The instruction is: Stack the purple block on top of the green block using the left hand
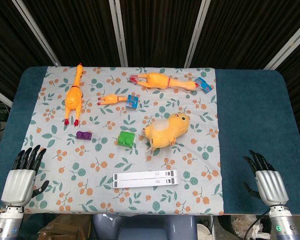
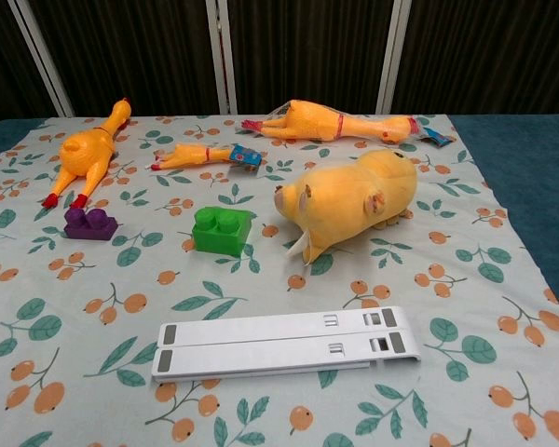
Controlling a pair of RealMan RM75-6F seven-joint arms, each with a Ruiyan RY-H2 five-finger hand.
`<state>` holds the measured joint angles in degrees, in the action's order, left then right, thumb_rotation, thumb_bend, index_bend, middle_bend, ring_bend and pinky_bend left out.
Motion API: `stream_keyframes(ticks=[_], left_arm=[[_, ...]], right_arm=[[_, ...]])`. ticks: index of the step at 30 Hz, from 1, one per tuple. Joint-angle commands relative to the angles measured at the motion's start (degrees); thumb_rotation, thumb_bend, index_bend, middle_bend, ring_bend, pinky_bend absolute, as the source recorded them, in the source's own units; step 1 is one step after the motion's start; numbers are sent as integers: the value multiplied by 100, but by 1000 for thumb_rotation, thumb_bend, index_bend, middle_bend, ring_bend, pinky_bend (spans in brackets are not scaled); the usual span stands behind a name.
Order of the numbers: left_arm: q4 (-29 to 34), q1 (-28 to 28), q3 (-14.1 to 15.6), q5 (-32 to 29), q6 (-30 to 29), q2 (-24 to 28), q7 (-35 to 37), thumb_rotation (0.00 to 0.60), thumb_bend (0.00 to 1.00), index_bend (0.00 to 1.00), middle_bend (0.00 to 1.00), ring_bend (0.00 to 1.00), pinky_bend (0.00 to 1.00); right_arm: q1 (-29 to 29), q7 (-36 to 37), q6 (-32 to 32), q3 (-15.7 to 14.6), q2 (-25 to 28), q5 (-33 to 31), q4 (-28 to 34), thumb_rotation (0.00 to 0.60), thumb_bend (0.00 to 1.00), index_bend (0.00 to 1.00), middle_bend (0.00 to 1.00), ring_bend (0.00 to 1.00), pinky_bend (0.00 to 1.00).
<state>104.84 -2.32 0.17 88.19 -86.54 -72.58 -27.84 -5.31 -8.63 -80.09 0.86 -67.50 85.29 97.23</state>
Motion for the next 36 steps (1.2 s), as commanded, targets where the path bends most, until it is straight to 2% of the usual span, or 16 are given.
stream_keyframes(ticks=[1,10,19,26,29,33,36], left_arm=[[14,4,13,10,-3,-2,-10,600,262,0,0,0,0],[18,-7,15,5,13,0,-11,600,262,0,0,0,0],[-168,-159,-127,-412,317,-128,-103,600,262,0,0,0,0],[-166,-301,-259,-605,499,-121,91,600,262,0,0,0,0],[-239,-508,-494,-829,686,-159,27,600,262,0,6,0,0],[-375,-818,-873,-1111,866,-271,-184,600,262,15,97,0,0],[-629,-1299,-1421,-1735,1198,-525,-588,600,262,73,163,0,0]], right_arm=[[4,-10,-7,-8,-4,9,1,600,293,185,77,86,271],[26,-9,-62,-21,18,61,44,600,294,185,77,86,271],[46,38,-99,-39,45,108,72,600,294,185,77,86,271],[47,110,-71,-57,63,114,58,600,294,185,77,86,271],[38,110,-49,-71,64,131,59,600,294,185,77,86,271],[34,115,-45,-89,61,174,68,600,293,185,77,86,271],[26,101,-29,-97,43,187,74,600,294,185,77,86,272]])
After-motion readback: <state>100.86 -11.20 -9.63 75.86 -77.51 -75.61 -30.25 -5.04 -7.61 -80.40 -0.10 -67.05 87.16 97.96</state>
